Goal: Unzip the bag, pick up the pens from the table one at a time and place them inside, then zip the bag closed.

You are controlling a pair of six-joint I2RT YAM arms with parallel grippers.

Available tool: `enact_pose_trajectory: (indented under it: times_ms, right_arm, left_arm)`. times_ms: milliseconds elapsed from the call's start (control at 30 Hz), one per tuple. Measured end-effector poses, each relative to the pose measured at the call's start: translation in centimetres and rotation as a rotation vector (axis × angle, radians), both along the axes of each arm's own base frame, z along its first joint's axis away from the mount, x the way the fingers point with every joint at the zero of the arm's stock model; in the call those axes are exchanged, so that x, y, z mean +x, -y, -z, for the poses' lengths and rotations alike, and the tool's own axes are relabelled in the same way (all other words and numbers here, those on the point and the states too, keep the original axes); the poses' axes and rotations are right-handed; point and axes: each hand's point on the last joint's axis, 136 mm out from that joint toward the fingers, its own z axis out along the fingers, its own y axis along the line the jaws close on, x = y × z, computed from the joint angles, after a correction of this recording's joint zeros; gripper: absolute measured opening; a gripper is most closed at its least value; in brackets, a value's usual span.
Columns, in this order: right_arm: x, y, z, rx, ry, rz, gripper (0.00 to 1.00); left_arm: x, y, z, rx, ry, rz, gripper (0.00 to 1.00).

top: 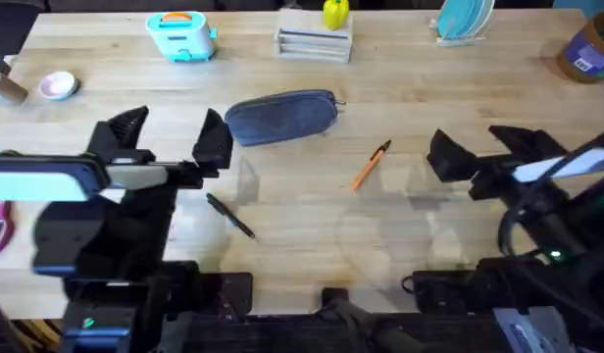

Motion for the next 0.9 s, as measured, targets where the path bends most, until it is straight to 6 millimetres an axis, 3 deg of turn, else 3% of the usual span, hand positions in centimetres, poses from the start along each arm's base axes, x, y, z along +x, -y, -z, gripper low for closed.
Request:
enact_pose_trajectory:
  times_ms: [67, 100, 367, 633, 900]
  right_arm:
    - [-0.2, -0.2, -1.7, 0.008, -0.023, -0.009, 0.996]
    - [0.1, -0.7, -6.0, 0.026, -0.093, -0.036, 0.996]
    - [3.1, -2.8, -10.5, 0.090, -0.279, -0.138, 0.995]
    - [5.5, -3.8, -13.2, 0.209, -0.429, -0.144, 0.995]
    - [6.2, -4.0, -14.2, 0.241, -0.430, -0.144, 0.996]
  left_arm:
    - [-0.4, 0.0, -1.5, 0.000, -0.016, 0.000, 0.990]
    - [-1.1, 0.0, -5.7, 0.017, -0.076, 0.001, 0.990]
    - [-0.5, 1.3, -12.4, 0.110, -0.204, 0.096, 0.992]
    - [1.0, 2.7, -15.4, 0.121, -0.319, 0.187, 0.992]
    - [1.3, 3.0, -15.7, 0.120, -0.350, 0.210, 0.993]
